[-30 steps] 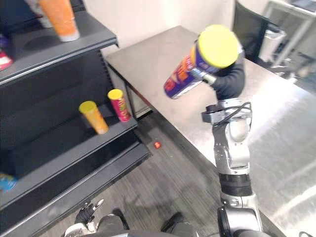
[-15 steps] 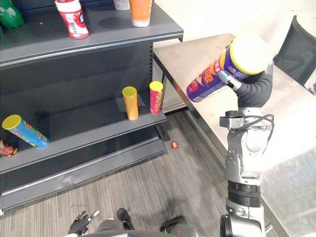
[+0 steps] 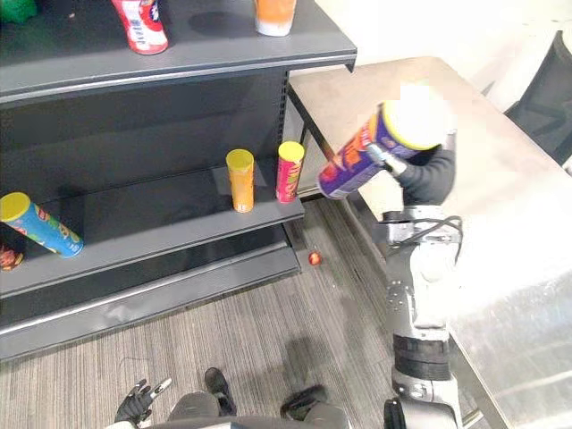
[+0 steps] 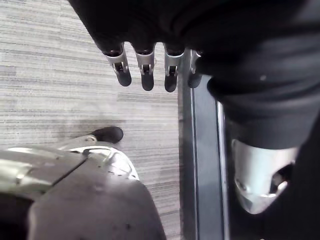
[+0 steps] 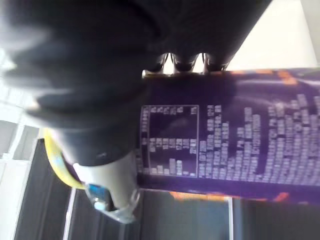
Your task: Put the gum and the chips on the shelf.
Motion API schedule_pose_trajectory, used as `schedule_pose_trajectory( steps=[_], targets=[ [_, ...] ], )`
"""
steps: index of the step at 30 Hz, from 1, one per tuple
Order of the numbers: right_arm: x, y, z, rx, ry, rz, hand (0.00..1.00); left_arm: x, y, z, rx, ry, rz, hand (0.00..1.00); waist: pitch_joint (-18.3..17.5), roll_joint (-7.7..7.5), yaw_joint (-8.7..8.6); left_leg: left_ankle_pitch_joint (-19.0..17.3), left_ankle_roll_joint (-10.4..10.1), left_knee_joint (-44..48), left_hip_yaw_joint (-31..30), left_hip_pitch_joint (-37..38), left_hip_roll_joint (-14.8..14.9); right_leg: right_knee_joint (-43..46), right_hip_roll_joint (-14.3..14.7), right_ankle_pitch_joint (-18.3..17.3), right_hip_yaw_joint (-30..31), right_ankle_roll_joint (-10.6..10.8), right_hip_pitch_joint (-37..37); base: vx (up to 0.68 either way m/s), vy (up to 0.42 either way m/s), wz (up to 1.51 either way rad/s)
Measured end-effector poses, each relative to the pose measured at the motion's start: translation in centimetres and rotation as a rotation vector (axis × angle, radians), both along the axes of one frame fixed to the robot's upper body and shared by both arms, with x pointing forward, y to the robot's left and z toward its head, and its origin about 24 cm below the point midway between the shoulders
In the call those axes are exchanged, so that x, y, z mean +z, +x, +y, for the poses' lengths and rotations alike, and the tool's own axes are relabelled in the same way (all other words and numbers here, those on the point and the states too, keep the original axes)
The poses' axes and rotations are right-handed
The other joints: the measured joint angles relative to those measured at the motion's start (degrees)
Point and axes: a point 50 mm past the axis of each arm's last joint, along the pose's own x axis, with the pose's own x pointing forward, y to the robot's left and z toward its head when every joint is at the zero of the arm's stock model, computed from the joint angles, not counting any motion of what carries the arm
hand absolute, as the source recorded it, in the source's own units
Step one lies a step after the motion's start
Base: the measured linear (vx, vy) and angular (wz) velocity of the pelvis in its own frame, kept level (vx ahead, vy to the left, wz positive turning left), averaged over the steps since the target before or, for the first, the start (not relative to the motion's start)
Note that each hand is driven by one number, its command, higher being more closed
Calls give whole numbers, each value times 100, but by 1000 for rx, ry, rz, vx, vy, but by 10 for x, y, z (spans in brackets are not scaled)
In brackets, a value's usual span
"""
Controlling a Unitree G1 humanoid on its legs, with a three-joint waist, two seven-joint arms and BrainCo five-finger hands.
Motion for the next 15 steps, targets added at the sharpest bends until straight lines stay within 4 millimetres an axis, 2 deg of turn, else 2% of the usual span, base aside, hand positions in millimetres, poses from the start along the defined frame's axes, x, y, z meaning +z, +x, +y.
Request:
schedule_pose_trajectory(
  steps=[3, 5, 6, 7, 8, 9, 10, 11, 12, 14, 15],
  targets=[
    [-4, 2, 15, 64, -10, 14, 100, 0, 0, 0, 6, -3, -2, 0, 22, -10, 110, -125, 21, 115, -124, -28, -1, 34, -61, 85, -4, 44, 100, 46, 109, 27],
    [-6, 3, 25, 104, -13, 21, 100, 0, 1, 0, 1, -1, -2, 0, 58, 40, 121, -233, 61, 62, -346, -9, -115, 539, -340, 132, 140, 1, 94, 46, 171, 50],
    [-7, 3, 30, 116, -29, 23, 100, 1, 2, -1, -5, 2, -9, 0, 111, 118, 116, -277, 154, 35, -547, 65, -156, 1087, -503, 312, 886, -268, -123, 97, 202, 60],
    [-9, 3, 33, 123, -45, 28, 100, 2, 6, 0, -21, 12, -16, 0, 197, 257, 103, -208, 205, 10, -762, 110, -176, 1589, -462, 250, 2218, -352, -588, 101, 184, 60],
    [-10, 4, 35, 128, -48, 35, 100, 3, 8, -1, -33, 16, -20, 0, 217, 290, 96, -188, 212, -36, -877, 103, -164, 1536, -207, -10, 2996, -114, -768, 101, 155, 64],
    [-13, 5, 38, 138, -53, 46, 100, 4, 10, 3, -37, 35, -24, 0, 226, 300, 85, -130, 203, -158, -1034, 99, -165, 1288, 218, -213, 4003, 56, -939, 47, 48, 73],
    [-14, 5, 40, 147, -49, 53, 100, 5, 11, 7, -34, 48, -23, 0, 229, 285, 59, -48, 212, -306, -1207, 98, -234, 999, 556, -269, 4763, 131, -1026, 83, 34, 113],
    [-14, 5, 43, 151, -31, 54, 100, 6, 12, 9, -21, 57, -25, 0, 226, 246, -24, 28, 209, -446, -1458, 93, -367, 676, 767, -267, 5352, 135, -1073, 122, 4, 147],
    [-15, 4, 44, 153, -20, 55, 100, 6, 14, 8, -18, 57, -27, 0, 217, 210, -76, 99, 223, -527, -1757, 91, -507, 507, 893, -267, 5713, 136, -1097, 139, -22, 146],
    [-17, 4, 43, 150, -19, 62, 100, 6, 18, 7, -23, 55, -30, 0, 222, 163, -83, 130, 231, -522, -2050, 89, -640, 465, 950, -267, 5992, 137, -1094, 151, -76, 131],
    [-20, 3, 44, 155, -18, 74, 100, 5, 18, 6, -24, 53, -30, 0, 227, 122, -71, 120, 173, -459, -2388, 71, -753, 372, 924, -230, 6012, 183, -1063, 158, -97, 124]
  ],
)
